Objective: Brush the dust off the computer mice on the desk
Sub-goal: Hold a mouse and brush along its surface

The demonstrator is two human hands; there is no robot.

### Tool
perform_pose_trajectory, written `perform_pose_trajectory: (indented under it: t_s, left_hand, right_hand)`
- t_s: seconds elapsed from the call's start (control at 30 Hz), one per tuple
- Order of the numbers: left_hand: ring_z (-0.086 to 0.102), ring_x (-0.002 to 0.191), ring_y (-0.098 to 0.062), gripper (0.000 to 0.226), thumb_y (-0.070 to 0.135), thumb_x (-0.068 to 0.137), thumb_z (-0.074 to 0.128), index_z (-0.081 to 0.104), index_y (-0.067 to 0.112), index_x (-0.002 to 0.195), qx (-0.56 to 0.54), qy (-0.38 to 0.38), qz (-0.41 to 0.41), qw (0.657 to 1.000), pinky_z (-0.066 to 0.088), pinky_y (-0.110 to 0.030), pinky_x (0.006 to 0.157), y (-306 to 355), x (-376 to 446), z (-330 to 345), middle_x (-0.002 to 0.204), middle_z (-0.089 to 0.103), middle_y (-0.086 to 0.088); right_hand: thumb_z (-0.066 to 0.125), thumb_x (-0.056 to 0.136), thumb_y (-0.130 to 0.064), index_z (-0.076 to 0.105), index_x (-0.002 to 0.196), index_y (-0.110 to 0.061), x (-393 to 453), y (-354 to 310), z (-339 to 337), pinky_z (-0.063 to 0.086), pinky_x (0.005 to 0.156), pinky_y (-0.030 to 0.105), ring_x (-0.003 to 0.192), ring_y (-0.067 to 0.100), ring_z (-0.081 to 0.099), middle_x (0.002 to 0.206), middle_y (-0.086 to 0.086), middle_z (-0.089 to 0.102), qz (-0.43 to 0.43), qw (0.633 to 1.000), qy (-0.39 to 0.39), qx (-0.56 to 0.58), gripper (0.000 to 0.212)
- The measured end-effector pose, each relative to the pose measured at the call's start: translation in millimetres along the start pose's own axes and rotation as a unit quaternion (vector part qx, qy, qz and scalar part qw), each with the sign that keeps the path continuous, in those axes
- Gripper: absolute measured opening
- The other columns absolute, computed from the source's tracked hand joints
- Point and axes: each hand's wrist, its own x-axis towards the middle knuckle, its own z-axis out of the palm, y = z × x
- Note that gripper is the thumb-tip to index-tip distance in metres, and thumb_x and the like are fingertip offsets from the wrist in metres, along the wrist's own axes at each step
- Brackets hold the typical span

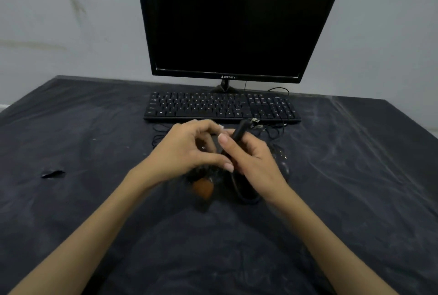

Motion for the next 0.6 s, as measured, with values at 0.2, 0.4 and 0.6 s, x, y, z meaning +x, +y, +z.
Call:
perform_pose_trajectory:
  t_s: [0.2, 0.4, 0.6]
  left_hand:
    - [0.064, 0.087, 0.000, 0.066, 0.059, 0.055, 0.071, 0.053, 0.025, 0.110, -0.036, 0.076, -0.050, 0.995, 0.047, -0.019, 0.081, -17.1, 0.8, -12.9, 0.089, 0.072, 0.012]
    - [0.040, 0.120, -0.013, 0.109, 0.086, 0.046, 0.058, 0.035, 0.026, 0.134, 0.098, 0.140, -0.162, 0.972, 0.040, -0.038, 0.102, -53.7, -19.9, 1.5, 0.123, 0.047, 0.011]
    - [0.038, 0.121, -0.025, 0.126, 0.093, 0.050, 0.042, 0.010, 0.019, 0.147, 0.281, 0.160, -0.184, 0.928, 0.034, -0.042, 0.099, -49.2, -25.6, 42.6, 0.132, 0.046, -0.002]
  right_hand:
    - [0.059, 0.092, -0.023, 0.071, 0.090, -0.003, 31.6, -14.9, -10.8, 0.036, 0.043, 0.010, 0.043, 0.000, 0.049, 0.051, -0.008, 0.060, -0.001, 0.997, 0.073, 0.011, 0.023]
    - [0.064, 0.090, -0.024, 0.070, 0.096, -0.011, 49.6, -10.2, -40.4, 0.043, 0.053, 0.014, 0.061, 0.008, 0.060, 0.074, 0.003, 0.069, -0.037, 0.981, 0.188, 0.021, 0.015]
    - [0.062, 0.091, -0.028, 0.070, 0.104, -0.013, 47.4, 15.3, -34.8, 0.047, 0.063, 0.021, 0.071, 0.009, 0.066, 0.082, 0.003, 0.073, 0.022, 0.986, 0.165, 0.001, 0.021]
